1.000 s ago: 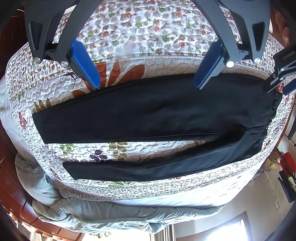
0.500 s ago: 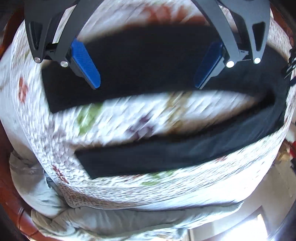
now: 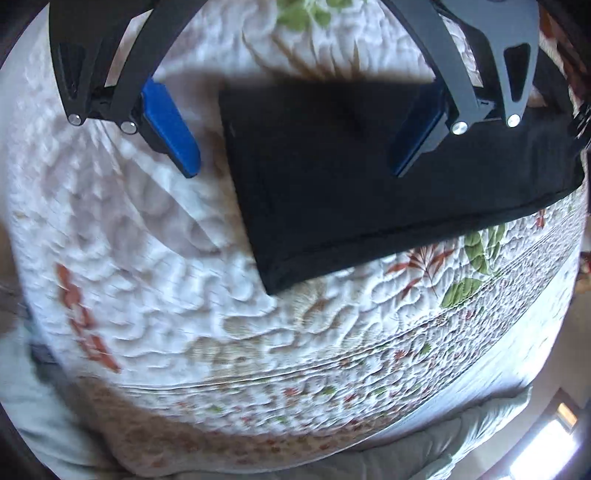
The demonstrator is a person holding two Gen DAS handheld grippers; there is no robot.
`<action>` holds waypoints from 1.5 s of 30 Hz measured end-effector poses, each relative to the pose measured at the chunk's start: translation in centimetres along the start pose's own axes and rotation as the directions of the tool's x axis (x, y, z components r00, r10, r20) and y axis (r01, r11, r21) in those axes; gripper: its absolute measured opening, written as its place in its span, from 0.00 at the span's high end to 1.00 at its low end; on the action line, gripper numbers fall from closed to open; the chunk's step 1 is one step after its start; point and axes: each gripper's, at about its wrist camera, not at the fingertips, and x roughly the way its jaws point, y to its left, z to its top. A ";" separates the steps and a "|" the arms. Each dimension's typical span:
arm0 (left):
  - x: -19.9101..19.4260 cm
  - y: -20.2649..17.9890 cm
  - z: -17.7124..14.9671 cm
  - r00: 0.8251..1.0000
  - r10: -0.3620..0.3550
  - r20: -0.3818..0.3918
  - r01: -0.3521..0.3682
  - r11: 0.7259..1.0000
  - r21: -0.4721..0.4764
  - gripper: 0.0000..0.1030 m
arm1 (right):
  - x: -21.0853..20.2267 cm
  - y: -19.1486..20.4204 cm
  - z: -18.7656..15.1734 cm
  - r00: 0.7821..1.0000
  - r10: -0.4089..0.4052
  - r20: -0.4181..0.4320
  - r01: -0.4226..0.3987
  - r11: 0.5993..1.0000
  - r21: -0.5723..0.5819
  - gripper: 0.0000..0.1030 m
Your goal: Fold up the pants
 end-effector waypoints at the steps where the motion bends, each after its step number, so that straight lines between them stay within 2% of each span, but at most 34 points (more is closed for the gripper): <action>1: 0.3 -0.1 0.3 1.000 -0.004 -0.001 0.004 1.000 0.007 0.03 | 0.5 0.0 0.4 1.000 0.009 -0.003 -0.009 1.000 -0.009 0.02; 2: 0.5 -0.3 0.6 1.000 -0.007 -0.002 0.007 1.000 0.016 0.03 | 0.6 0.1 0.6 1.000 0.016 -0.001 -0.016 1.000 -0.010 0.03; 4: 1.2 -0.8 1.5 1.000 -0.023 -0.015 0.024 0.999 0.035 0.03 | 0.4 0.6 0.6 0.999 0.040 0.022 -0.039 0.999 -0.028 0.28; 6: 2.1 -1.1 2.4 0.998 -0.039 -0.043 0.042 0.997 0.060 0.03 | 0.2 1.1 0.7 1.000 -0.007 0.028 0.009 0.998 -0.059 0.54; 7: 2.5 -1.2 2.7 0.998 -0.038 -0.050 0.042 0.996 0.076 0.03 | 0.0 1.2 0.5 1.000 0.006 0.030 -0.004 0.997 -0.081 0.65; 8: 2.8 -1.3 3.0 0.998 -0.034 -0.051 0.039 0.995 0.091 0.03 | -0.7 1.4 0.1 0.999 0.019 0.038 -0.015 0.993 -0.113 0.83; 9: 3.2 -1.4 3.5 0.998 -0.031 -0.053 0.037 0.992 0.117 0.03 | -1.2 1.4 -0.2 0.999 0.024 0.048 -0.017 0.992 -0.124 0.86; 11: 3.9 -1.6 4.1 0.997 -0.045 -0.058 0.054 0.986 0.155 0.03 | -3.1 0.9 -1.0 0.993 0.086 0.087 -0.074 0.988 -0.133 0.87; 13: 4.9 -2.0 4.9 0.993 -0.084 -0.083 0.100 0.972 0.211 0.03 | -4.5 0.3 -1.4 0.985 0.125 0.121 -0.107 0.984 -0.144 0.88; 16: 6.0 -2.5 6.1 0.986 -0.128 -0.108 0.154 0.949 0.275 0.03 | -6.8 -1.1 -1.8 0.961 0.208 0.180 -0.186 0.974 -0.132 0.88; 18: 6.8 -2.8 6.7 0.974 -0.174 -0.143 0.210 0.931 0.297 0.03 | -7.4 -1.1 -1.8 0.949 0.239 0.205 -0.216 0.968 -0.128 0.88; 22: 7.9 -3.2 7.1 0.937 -0.271 -0.220 0.329 0.895 0.301 0.03 | -8.3 -1.1 -1.5 0.928 0.278 0.247 -0.252 0.959 -0.131 0.89; 24: 8.2 -3.4 7.1 0.930 -0.280 -0.238 0.345 0.888 0.304 0.06 | -8.9 -1.6 -1.4 0.920 0.278 0.275 -0.256 0.960 -0.113 0.96; 26: 8.1 -3.4 6.9 0.935 -0.261 -0.242 0.331 0.887 0.321 0.38 | -9.6 -2.3 -1.5 0.905 0.305 0.298 -0.291 0.952 -0.092 0.96; 27: 8.2 -3.4 6.9 0.941 -0.234 -0.245 0.308 0.894 0.327 0.88 | -9.7 -2.4 -1.6 0.900 0.314 0.301 -0.301 0.949 -0.089 0.96; 28: 8.5 -3.2 6.9 0.949 -0.197 -0.246 0.272 0.907 0.322 1.00 | -9.8 -2.3 -1.7 0.903 0.309 0.298 -0.296 0.951 -0.091 0.96; 31: 7.7 -2.9 6.5 0.951 -0.219 -0.220 0.275 0.921 0.275 1.00 | -9.1 -1.5 -1.8 0.926 0.260 0.273 -0.242 0.965 -0.101 0.96; 33: 5.5 -3.3 5.8 0.972 -0.195 -0.130 0.227 0.926 0.301 1.00 | -8.7 -1.4 -2.2 0.929 0.242 0.281 -0.226 0.970 -0.089 0.96; 37: -0.5 -4.4 2.9 0.980 -0.194 0.044 0.170 0.930 0.325 1.00 | -8.5 -2.3 -3.8 0.923 0.223 0.315 -0.220 0.974 -0.045 0.96; 39: -1.9 -4.9 1.6 0.985 -0.161 0.067 0.130 0.933 0.335 1.00 | -8.4 -2.4 -4.9 0.919 0.218 0.329 -0.219 0.975 -0.034 0.96; 42: -1.0 -4.6 2.4 0.993 -0.106 0.048 0.084 0.937 0.339 1.00 | -8.4 -2.5 -5.9 0.909 0.229 0.348 -0.237 0.971 -0.021 0.96; 44: -0.2 -4.3 3.8 0.989 -0.146 0.029 0.126 0.927 0.353 0.86 | -9.5 -2.9 -6.5 0.881 0.270 0.387 -0.285 0.958 -0.021 0.96; 45: 0.3 -4.4 4.7 0.988 -0.152 0.032 0.128 0.915 0.382 0.56 | -10.0 -2.9 -6.9 0.870 0.288 0.400 -0.302 0.953 -0.028 0.96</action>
